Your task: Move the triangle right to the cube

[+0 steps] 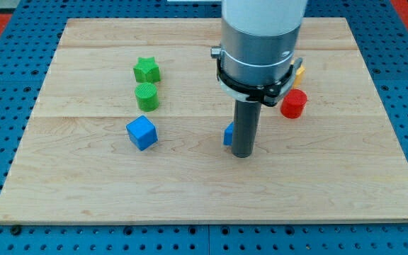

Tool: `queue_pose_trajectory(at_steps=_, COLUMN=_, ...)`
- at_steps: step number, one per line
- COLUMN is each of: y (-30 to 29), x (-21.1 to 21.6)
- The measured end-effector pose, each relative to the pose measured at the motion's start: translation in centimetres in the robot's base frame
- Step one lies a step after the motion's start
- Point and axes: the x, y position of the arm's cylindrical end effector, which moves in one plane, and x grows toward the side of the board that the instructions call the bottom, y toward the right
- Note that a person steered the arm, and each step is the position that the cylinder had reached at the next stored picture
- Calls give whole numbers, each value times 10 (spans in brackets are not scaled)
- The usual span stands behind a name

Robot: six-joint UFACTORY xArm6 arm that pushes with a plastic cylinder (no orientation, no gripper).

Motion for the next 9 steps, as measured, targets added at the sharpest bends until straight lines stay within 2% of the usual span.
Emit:
queue_pose_trajectory(at_steps=2, y=3, x=-8)
queue_pose_trajectory(at_steps=3, y=54, x=-8)
queue_pose_trajectory(at_steps=4, y=59, x=-39)
queue_pose_trajectory(at_steps=5, y=35, x=-64)
queue_pose_trajectory(at_steps=6, y=-28, x=-81)
queue_pose_trajectory(at_steps=7, y=-59, x=-114)
queue_pose_trajectory(at_steps=8, y=-153, x=-109)
queue_pose_trajectory(at_steps=9, y=-225, x=-104)
